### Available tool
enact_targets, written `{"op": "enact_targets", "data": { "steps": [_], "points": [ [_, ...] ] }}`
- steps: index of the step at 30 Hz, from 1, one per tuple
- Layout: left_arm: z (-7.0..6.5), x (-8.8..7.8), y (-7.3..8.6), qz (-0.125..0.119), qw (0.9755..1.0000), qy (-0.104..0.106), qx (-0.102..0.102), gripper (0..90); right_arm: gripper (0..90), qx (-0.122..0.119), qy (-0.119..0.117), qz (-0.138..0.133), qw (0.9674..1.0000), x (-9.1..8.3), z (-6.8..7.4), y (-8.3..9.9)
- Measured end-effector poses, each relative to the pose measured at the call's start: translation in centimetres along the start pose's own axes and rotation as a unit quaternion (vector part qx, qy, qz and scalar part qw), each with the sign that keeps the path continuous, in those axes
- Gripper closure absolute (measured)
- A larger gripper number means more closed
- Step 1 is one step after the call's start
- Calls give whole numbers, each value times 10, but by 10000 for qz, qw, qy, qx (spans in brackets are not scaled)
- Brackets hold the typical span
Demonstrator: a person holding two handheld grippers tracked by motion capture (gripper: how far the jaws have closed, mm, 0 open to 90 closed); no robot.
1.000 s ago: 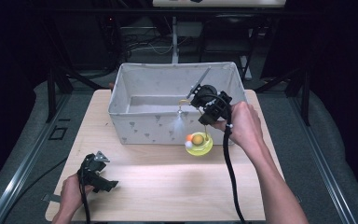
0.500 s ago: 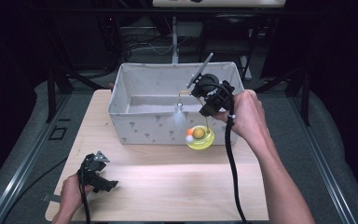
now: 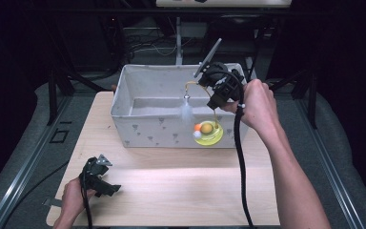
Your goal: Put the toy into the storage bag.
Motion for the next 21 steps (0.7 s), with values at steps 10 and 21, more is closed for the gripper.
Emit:
{"op": "enact_targets", "data": {
  "steps": [10, 21],
  "points": [
    [0, 0, 0, 7, 10000, 28, 5, 39, 882, 32, 69, -38, 10000, -15, -9, -14],
    [1, 0, 0, -14, 10000, 31, -25, 39, 882, -43, 188, -58, 9998, -24, -15, -31]
  ]
}}
Point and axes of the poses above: each handheld gripper's, and its own axes: x roughly forward along the jaws, y roughly out of its underside, z roughly to its left, the point moved 8 cm from there along x, roughly forward along the jaws, and after that the axes turned 7 degrees about -z, right-handed, at the moved point
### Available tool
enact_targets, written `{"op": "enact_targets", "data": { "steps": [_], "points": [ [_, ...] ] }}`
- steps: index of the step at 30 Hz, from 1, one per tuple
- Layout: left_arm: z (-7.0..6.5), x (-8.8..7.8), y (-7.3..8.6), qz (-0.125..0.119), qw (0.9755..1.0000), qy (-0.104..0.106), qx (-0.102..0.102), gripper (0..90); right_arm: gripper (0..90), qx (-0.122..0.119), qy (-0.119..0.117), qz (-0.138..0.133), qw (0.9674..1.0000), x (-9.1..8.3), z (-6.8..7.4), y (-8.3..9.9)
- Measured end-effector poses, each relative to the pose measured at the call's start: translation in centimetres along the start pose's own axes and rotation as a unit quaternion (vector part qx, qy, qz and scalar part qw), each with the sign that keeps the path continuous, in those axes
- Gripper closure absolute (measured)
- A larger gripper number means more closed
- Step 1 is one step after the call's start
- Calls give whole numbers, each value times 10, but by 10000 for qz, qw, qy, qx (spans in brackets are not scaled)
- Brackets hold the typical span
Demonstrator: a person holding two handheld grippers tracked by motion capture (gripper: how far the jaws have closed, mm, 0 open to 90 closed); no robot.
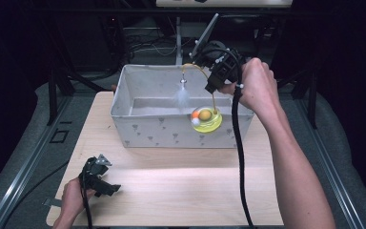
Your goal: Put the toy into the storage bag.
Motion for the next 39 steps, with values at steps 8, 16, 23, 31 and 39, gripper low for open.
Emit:
{"op": "enact_targets", "data": {
  "steps": [8, 16, 23, 31, 39],
  "points": [
    [0, 0, 0, 14, 10000, 19, 10, 39, 883, 32, 81, -31, 10000, -3, -9, -10],
    [-1, 0, 0, 17, 10000, 13, 18, 39, 883, 189, 126, -156, 9996, -9, -20, -19],
    [-1, 0, 0, 16, 10000, 28, 16, 39, 883, 245, 164, -170, 9994, -4, -32, -23],
    [-3, -1, -2, -44, 10000, 45, 66, 39, 884, 529, 187, -229, 9982, 4, -52, -23],
    [-5, 0, -2, -40, 9999, 77, 146, 40, 884, 678, 443, -282, 9963, 7, -72, -21]
  ]
}}
Point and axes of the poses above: each handheld gripper's, and its own axes: x roughly forward along the jaws, y roughly out of its underside, z roughly to its left, the point moved 8 cm from there along x, roughly forward along the jaws, and after that the axes turned 7 degrees about -z, right-handed, at the moved point
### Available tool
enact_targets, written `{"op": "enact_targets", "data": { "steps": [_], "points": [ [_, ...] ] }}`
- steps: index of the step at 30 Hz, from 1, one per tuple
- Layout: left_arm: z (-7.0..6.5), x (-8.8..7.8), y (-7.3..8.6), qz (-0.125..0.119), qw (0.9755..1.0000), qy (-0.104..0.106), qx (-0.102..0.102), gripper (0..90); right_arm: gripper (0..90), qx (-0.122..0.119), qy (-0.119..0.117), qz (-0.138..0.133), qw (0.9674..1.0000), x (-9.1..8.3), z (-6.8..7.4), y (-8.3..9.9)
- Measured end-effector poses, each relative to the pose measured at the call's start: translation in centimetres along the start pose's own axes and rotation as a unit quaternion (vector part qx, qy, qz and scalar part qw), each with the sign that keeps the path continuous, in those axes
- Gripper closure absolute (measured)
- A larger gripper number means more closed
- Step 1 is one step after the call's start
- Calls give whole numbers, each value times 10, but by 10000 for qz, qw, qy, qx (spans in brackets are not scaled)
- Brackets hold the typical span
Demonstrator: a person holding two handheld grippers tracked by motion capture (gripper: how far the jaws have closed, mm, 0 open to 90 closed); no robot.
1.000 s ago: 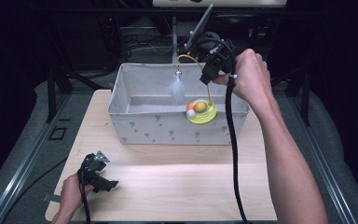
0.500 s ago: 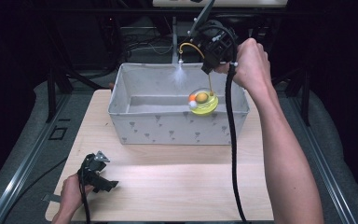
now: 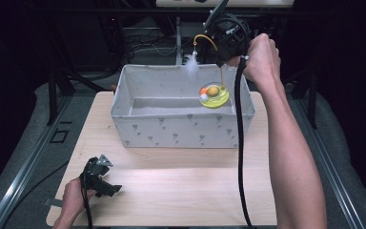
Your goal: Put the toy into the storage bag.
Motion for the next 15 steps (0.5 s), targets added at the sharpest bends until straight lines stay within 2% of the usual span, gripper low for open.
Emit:
{"op": "enact_targets", "data": {
  "steps": [12, 15],
  "points": [
    [-1, 1, 0, 19, 10000, 16, 22, 40, 884, 376, 176, 63, 9991, 13, -24, 5],
    [-2, 1, 0, 5, 10000, 25, 1, 40, 884, 435, 155, 140, 9988, 17, -29, 7]
  ]
}}
Point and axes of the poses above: each handheld gripper's, and its own axes: x roughly forward along the jaws, y roughly out of its underside, z roughly to its left, the point moved 8 cm from there along x, roughly forward along the jaws, and after that the axes turned 7 degrees about -z, right-handed, at the moved point
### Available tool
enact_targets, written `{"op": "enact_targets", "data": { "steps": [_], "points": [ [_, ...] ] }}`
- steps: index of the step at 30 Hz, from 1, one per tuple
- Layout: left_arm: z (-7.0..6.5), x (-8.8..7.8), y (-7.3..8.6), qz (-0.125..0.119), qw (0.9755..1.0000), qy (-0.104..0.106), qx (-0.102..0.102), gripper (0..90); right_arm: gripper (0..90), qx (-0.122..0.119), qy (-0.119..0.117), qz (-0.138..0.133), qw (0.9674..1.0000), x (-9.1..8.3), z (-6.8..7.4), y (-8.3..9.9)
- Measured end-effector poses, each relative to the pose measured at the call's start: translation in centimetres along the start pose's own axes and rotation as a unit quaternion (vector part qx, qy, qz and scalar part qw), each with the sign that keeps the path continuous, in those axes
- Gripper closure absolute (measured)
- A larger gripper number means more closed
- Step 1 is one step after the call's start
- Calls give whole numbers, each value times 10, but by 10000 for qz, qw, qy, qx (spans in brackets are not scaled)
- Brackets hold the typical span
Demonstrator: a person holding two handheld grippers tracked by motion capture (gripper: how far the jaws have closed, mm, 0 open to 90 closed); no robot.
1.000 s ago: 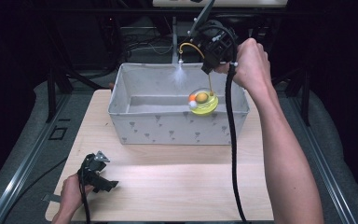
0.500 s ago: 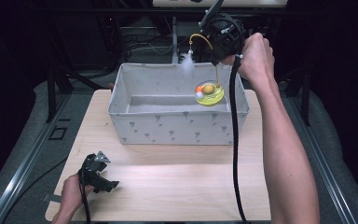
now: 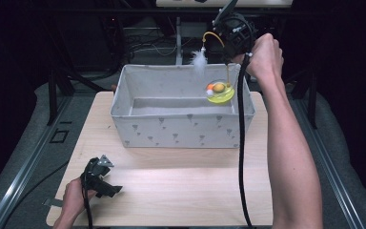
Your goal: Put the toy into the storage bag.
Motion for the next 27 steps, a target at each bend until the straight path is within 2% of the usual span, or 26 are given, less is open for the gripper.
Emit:
{"op": "enact_targets", "data": {
  "steps": [6, 9, 14, 27],
  "points": [
    [0, 1, 0, 29, 10000, 23, 11, 40, 884, 87, 106, 45, 9999, 11, -8, 0],
    [-1, 1, 0, 40, 10000, 36, 59, 40, 884, 118, 148, 86, 9998, 19, -11, 3],
    [0, 1, 0, 44, 10000, 40, 22, 40, 884, 208, 188, 170, 9995, 36, -16, 10],
    [0, 2, 0, 52, 10000, 43, 50, 41, 883, 195, 227, 391, 9988, 72, -17, 31]
  ]
}}
Point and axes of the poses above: each handheld gripper's, and its own axes: x roughly forward along the jaws, y roughly out of its underside, z roughly to its left, the point moved 8 cm from there along x, roughly forward along the jaws, and after that the axes turned 7 degrees about -z, right-handed, at the moved point
